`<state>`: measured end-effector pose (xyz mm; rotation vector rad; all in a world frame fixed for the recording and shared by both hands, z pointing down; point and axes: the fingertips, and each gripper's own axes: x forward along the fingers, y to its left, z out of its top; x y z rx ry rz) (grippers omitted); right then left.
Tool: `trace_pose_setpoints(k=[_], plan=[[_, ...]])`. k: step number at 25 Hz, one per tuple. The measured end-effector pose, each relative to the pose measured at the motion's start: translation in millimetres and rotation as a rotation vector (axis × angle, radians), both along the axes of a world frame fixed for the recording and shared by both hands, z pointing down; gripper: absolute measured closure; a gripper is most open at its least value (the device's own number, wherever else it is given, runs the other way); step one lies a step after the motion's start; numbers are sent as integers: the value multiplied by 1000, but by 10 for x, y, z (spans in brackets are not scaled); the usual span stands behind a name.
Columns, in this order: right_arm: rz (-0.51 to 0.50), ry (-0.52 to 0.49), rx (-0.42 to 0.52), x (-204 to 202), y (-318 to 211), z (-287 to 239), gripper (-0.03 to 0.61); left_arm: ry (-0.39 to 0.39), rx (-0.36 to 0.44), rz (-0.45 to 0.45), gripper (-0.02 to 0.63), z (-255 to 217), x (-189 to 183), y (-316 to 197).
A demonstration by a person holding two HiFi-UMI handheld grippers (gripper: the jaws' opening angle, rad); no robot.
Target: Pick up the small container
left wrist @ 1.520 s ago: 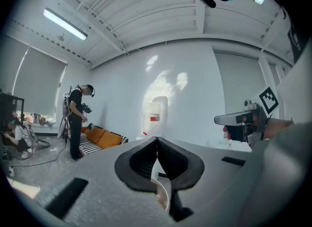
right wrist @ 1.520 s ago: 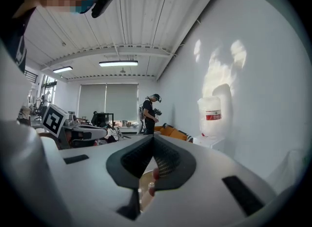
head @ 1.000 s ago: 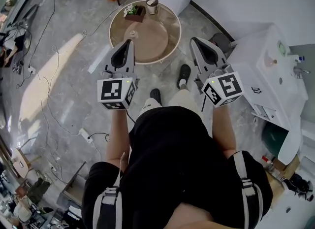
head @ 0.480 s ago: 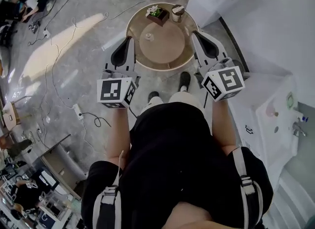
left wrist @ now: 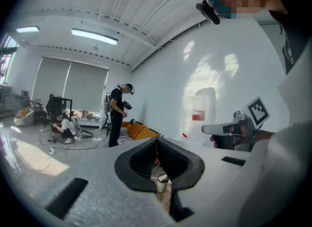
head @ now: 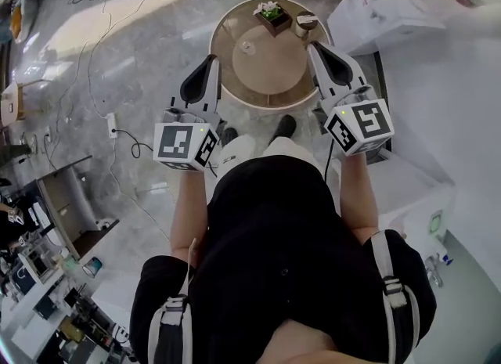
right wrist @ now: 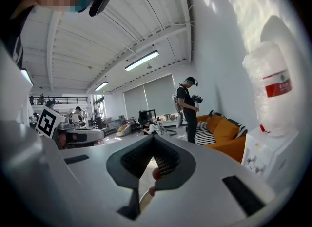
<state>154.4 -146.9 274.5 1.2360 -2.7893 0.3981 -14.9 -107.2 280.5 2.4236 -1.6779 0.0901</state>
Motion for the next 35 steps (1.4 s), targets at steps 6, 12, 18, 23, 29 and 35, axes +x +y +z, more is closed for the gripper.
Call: trace_pose_setpoints(k=[6,12,18,23,29,35], plan=[[-70,-3,-74,-68,-77,330,575,-26,-41,-89,595,233,-63,201],[-96,19,-120,-313,-128,585,575,-44,-91,-118,595,497,-237,235],[-106,62,-93,-537,-176,647,575,5,-67,-52,595,676,-322,-66],[-97,100,-94,-723,-349,741,575,10,-72,-19,595,916,-454,-446],[-75,145,-143,-935,-598,1130,575,20,-81,54,594,1437,-523,-814],[-16,157,-187,-1048,-844,1577,575,6,-117,127,526,2081,-600,-1200]])
